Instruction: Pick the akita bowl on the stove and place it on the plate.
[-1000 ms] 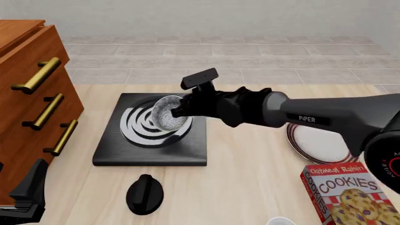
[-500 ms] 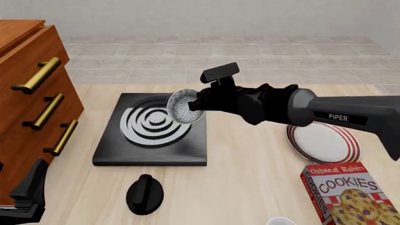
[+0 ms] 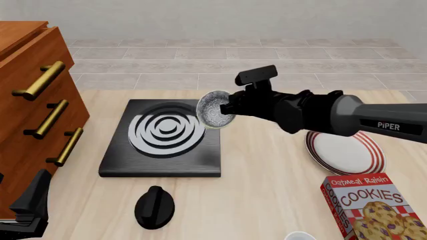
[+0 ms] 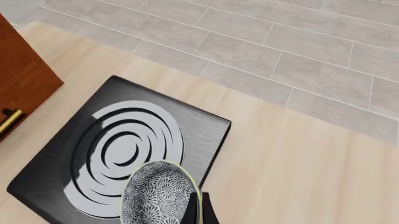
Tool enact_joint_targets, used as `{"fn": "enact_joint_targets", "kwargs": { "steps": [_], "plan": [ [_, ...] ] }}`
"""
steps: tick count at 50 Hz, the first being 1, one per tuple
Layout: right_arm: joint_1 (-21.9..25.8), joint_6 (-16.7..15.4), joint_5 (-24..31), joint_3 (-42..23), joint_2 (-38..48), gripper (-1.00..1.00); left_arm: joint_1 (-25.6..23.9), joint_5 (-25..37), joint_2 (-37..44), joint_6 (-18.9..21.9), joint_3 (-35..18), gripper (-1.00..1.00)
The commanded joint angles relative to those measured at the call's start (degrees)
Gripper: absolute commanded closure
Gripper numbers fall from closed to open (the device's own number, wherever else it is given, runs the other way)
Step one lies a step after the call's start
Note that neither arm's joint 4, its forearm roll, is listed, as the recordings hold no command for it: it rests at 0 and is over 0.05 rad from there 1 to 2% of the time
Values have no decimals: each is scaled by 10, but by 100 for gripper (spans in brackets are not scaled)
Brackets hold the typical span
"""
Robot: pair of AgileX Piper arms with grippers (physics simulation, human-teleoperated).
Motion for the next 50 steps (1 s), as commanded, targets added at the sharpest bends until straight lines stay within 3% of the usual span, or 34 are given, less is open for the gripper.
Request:
{"fn": "enact_joint_targets", "kwargs": {
  "steps": [1,50],
  "plan": [
    [-24,-3,-10,20,-15,100,0,0,0,0,0,-100],
    [-152,-2,-50,94,-58,100,0,0,0,0,0,-100]
  ]
}}
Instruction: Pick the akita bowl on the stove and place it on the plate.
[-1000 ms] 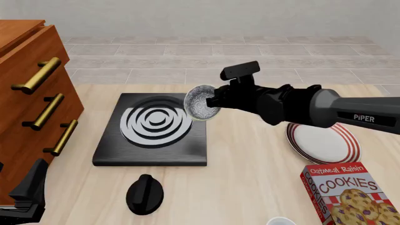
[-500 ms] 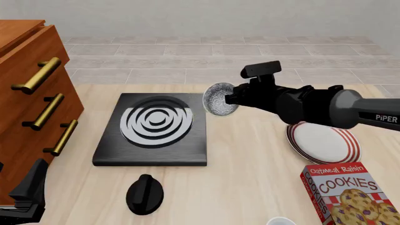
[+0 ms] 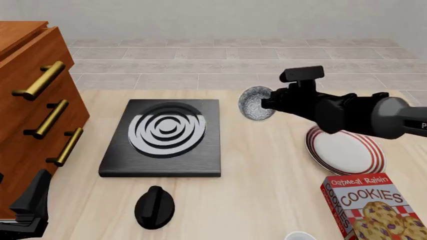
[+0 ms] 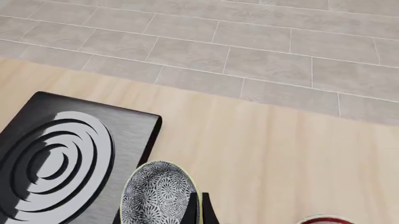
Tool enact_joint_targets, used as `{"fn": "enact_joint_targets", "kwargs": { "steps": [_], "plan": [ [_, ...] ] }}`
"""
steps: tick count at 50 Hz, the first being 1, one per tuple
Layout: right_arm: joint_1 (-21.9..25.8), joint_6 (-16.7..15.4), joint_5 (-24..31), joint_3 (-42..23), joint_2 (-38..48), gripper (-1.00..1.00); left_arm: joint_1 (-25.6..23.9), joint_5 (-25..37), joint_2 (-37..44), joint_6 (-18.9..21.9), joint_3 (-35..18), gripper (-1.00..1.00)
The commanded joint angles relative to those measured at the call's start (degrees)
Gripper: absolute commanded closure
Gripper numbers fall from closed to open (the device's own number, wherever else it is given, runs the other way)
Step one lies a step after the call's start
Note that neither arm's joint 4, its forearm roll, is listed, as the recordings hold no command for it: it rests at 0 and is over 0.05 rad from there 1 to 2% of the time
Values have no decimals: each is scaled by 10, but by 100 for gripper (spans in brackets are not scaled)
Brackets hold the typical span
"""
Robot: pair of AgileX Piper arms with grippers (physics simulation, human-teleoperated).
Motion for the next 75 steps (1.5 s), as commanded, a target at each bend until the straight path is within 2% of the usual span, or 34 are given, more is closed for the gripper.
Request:
{"fn": "enact_joint_targets", "kwargs": {
  "steps": [1,34,44,50,67,75],
  "plan": [
    [-35,2,-18,22,-12,100,0,0,0,0,0,-100],
    [-118,-8,-59,82,-32,100,0,0,0,0,0,-100],
    [-157,-10,-80,102,-33,100,0,0,0,0,0,-100],
    [-166,-8,-88,111,-33,100,0,0,0,0,0,-100],
    [-204,-29,-113,134,-13,100,0,0,0,0,0,-100],
    [-216,-26,-117,135,-11,100,0,0,0,0,0,-100]
  ]
}}
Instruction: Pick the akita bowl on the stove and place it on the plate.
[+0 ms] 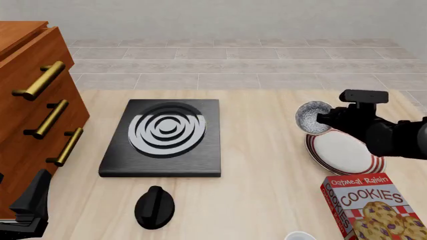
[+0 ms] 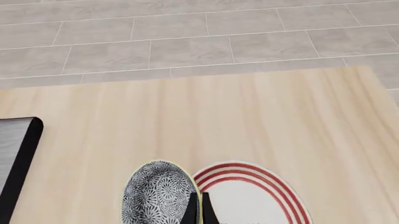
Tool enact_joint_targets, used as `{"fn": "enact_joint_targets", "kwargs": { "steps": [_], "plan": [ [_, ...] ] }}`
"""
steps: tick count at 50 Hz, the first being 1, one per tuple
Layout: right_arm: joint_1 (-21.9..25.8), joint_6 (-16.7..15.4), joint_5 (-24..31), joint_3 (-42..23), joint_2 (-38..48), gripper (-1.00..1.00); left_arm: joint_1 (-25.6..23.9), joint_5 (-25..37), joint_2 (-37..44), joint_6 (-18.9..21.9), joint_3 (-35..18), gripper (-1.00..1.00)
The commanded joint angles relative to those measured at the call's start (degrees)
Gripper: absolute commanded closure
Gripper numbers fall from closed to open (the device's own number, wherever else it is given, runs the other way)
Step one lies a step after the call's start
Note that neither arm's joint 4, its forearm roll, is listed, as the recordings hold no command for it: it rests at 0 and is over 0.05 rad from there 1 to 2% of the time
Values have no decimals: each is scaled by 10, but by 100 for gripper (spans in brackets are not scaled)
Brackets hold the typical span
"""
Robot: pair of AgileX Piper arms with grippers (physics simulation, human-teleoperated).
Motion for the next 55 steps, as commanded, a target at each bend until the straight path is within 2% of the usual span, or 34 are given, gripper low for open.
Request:
{"fn": "enact_joint_targets", "kwargs": {
  "steps": [1,42,55],
  "plan": [
    [-23,-4,-11,4,5,100,0,0,0,0,0,-100],
    [-90,-26,-50,17,54,100,0,0,0,0,0,-100],
    [-96,-22,-69,36,64,100,0,0,0,0,0,-100]
  ]
}}
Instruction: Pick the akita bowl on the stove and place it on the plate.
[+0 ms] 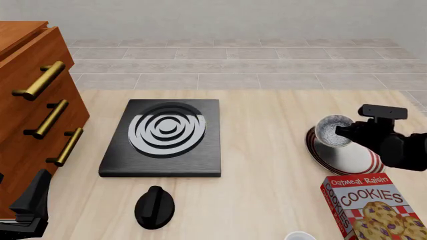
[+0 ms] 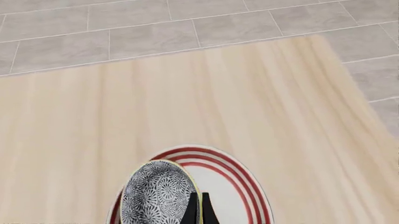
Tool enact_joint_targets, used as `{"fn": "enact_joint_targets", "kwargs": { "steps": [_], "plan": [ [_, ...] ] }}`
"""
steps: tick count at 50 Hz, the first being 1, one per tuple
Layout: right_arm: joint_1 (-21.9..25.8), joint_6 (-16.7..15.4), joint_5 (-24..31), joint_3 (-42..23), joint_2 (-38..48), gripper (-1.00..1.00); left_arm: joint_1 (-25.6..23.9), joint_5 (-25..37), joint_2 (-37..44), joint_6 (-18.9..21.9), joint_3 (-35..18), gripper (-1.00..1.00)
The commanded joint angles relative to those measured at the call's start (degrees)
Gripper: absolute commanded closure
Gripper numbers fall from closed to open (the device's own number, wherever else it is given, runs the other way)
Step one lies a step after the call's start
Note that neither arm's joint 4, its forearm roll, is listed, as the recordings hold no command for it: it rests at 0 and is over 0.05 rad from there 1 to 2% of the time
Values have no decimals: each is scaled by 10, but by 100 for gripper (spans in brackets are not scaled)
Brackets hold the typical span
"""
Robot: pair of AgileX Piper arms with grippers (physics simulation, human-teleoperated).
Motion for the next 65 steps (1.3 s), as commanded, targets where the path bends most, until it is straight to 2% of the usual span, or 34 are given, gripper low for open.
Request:
{"fn": "enact_joint_targets", "kwargs": {
  "steps": [1,34,35,40,42,43,46,48,50,54,65],
  "plan": [
    [-9,3,-21,13,11,100,0,0,0,0,0,-100],
    [-21,2,-43,29,27,100,0,0,0,0,0,-100],
    [-24,-2,-44,30,27,-100,0,0,0,0,0,-100],
    [-24,-18,-56,44,-3,-100,0,0,0,0,0,-100],
    [-23,-9,-55,44,-8,-100,0,0,0,0,0,-100],
    [-28,-31,-59,49,-19,-100,0,0,0,0,0,-100],
    [-31,-40,-63,54,-38,-100,0,0,0,0,0,-100],
    [-31,-71,-66,61,-56,-100,0,0,0,0,0,-100],
    [-28,-62,-60,60,-66,-100,0,0,0,0,0,-100],
    [-22,-77,-54,64,-86,-100,0,0,0,0,0,-100],
    [14,-73,-27,70,-160,-100,0,0,0,0,0,-100]
  ]
}}
